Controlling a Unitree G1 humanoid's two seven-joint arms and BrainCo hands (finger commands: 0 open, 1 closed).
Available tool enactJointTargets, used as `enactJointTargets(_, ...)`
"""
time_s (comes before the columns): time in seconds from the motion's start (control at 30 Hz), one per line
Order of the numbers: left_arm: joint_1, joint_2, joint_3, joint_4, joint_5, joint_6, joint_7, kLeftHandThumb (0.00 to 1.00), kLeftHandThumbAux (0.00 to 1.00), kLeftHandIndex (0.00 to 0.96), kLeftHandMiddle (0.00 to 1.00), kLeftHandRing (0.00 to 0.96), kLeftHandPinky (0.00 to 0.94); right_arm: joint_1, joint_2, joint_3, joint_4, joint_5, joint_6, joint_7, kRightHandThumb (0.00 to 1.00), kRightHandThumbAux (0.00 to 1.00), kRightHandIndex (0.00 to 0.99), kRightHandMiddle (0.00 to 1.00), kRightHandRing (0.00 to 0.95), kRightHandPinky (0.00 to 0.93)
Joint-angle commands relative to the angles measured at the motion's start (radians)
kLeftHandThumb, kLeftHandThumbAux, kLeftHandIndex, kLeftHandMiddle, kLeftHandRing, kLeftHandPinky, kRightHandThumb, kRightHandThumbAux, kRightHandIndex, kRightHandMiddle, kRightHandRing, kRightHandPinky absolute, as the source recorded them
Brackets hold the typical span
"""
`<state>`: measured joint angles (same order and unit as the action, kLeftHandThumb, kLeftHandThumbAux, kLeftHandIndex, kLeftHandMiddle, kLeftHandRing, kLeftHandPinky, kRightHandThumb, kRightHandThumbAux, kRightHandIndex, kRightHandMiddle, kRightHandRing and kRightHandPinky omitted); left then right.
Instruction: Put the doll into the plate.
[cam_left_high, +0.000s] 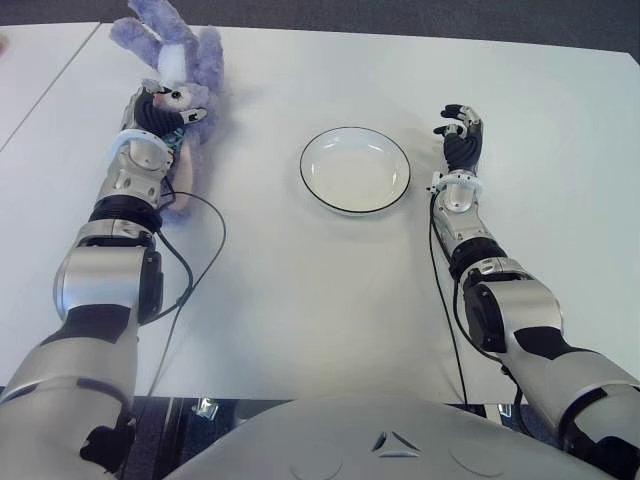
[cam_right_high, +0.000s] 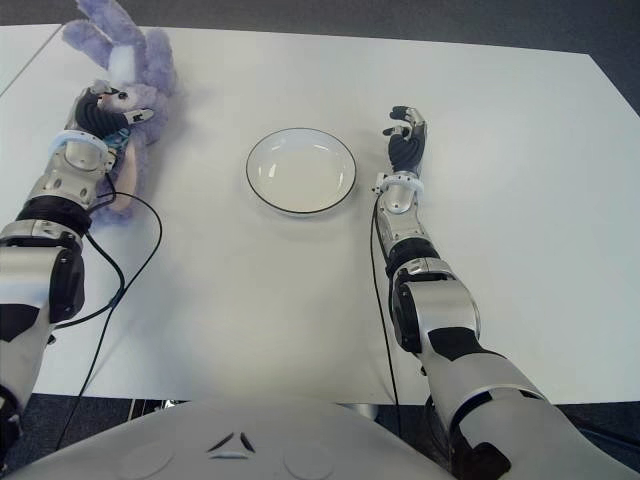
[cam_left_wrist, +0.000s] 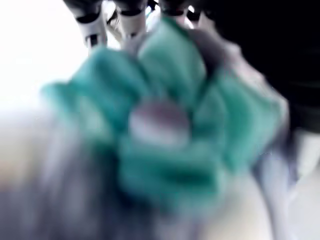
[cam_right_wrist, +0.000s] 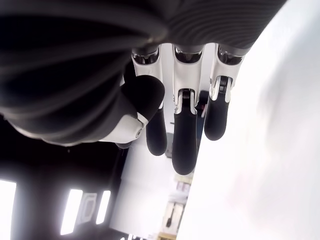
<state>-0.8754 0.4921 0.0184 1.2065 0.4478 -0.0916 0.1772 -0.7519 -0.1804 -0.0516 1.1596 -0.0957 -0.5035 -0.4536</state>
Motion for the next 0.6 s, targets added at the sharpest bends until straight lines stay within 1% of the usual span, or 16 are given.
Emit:
enactJointTargets(0.03,0.152,-0.190,-0.139,0.151,0.097,0.110,0.117,0.203,0.708,0.580,0.476,0.464,0.456,0.347,0.073,0.015,0.173,-0.038,-0.001,-0.014,1.000,0.664,0.296,0.323,0.465,0.283)
enactJointTargets(0.07,0.153,-0.194,-0.147,0.153,0.101,0.110,0.133,0.251,0.719,0.606,0.514,0.505,0.507,0.347,0.073,0.016,0.173,-0.038,-0.001,-0.015,1.000,0.665,0.296,0.323,0.465,0.285)
enactJointTargets(0.1,0.153,-0.202,-0.162,0.153,0.112,0.111,0.161,0.268,0.723,0.616,0.527,0.520,0.525,0.347,0.073,0.015,0.173,-0.038,-0.001,-0.014,1.000,0.665,0.296,0.323,0.465,0.286)
enactJointTargets(0.17,0.152,-0.212,-0.196,0.153,0.139,0.105,0.220,0.391,0.726,0.692,0.678,0.676,0.694,0.346,0.074,0.012,0.173,-0.034,-0.001,-0.009,1.000,0.665,0.297,0.322,0.464,0.298)
enactJointTargets(0.2,0.152,-0.214,-0.215,0.153,0.156,0.100,0.244,0.414,0.726,0.706,0.707,0.705,0.725,0.346,0.075,0.011,0.173,-0.032,-0.001,-0.007,1.000,0.665,0.297,0.322,0.464,0.300)
enactJointTargets(0.27,0.152,-0.214,-0.234,0.154,0.168,0.094,0.264,0.489,0.717,0.752,0.783,0.780,0.805,0.346,0.076,0.009,0.172,-0.029,-0.001,-0.005,1.000,0.665,0.298,0.320,0.464,0.302)
enactJointTargets(0.37,0.149,-0.211,-0.276,0.157,0.201,0.096,0.284,0.541,0.711,0.778,0.821,0.814,0.826,0.346,0.078,0.006,0.172,-0.026,-0.003,-0.001,1.000,0.665,0.299,0.319,0.464,0.300)
enactJointTargets(0.43,0.148,-0.208,-0.298,0.159,0.218,0.100,0.290,0.563,0.709,0.784,0.827,0.817,0.812,0.346,0.080,0.005,0.172,-0.024,-0.004,0.000,1.000,0.665,0.300,0.319,0.464,0.300)
enactJointTargets(0.5,0.145,-0.205,-0.320,0.161,0.234,0.104,0.293,0.577,0.710,0.784,0.824,0.809,0.782,0.346,0.081,0.003,0.171,-0.022,-0.006,0.002,1.000,0.665,0.301,0.318,0.464,0.299)
enactJointTargets(0.57,0.140,-0.195,-0.348,0.159,0.257,0.104,0.295,0.594,0.714,0.777,0.809,0.777,0.714,0.346,0.084,0.000,0.171,-0.020,-0.009,0.002,1.000,0.665,0.302,0.318,0.464,0.298)
enactJointTargets(0.6,0.137,-0.189,-0.362,0.158,0.268,0.103,0.296,0.599,0.717,0.769,0.804,0.775,0.726,0.346,0.085,0.000,0.170,-0.019,-0.010,0.002,1.000,0.666,0.302,0.318,0.464,0.293)
